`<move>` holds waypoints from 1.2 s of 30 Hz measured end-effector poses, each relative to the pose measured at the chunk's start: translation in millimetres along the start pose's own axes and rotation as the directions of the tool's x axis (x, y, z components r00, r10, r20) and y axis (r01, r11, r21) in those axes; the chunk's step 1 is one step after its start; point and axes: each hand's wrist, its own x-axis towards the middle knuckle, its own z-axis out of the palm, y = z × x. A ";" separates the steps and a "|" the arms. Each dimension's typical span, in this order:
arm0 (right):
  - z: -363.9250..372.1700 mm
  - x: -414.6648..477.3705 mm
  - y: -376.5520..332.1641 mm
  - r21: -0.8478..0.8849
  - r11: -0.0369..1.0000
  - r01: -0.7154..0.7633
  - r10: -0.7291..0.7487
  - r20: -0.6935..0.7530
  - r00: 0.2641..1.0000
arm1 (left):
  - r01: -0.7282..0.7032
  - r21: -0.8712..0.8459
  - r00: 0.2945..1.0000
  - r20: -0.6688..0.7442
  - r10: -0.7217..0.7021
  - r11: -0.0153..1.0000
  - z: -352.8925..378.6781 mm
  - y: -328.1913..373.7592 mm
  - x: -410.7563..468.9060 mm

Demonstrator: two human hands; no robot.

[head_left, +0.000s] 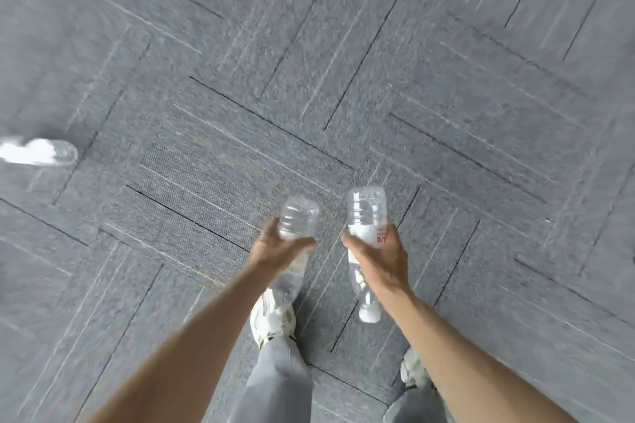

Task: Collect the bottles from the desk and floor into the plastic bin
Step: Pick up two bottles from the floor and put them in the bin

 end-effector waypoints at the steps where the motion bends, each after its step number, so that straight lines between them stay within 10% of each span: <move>1: -7.0 -14.0 -11.7 0.010 1.000 0.001 -0.001 0.009 1.000 | 0.019 -0.048 1.000 0.024 -0.018 0.999 -1.9 7.5 -18.9; 23: -326.9 -317.2 -119.4 0.277 0.956 0.091 -0.045 -0.169 0.985 | -0.252 0.096 0.966 -0.030 0.256 0.963 128.3 236.1 -453.3; 36: -437.6 -475.3 -88.6 0.617 0.716 0.327 0.218 -0.643 0.734 | -0.437 0.233 0.866 0.371 0.335 0.869 237.1 298.5 -557.9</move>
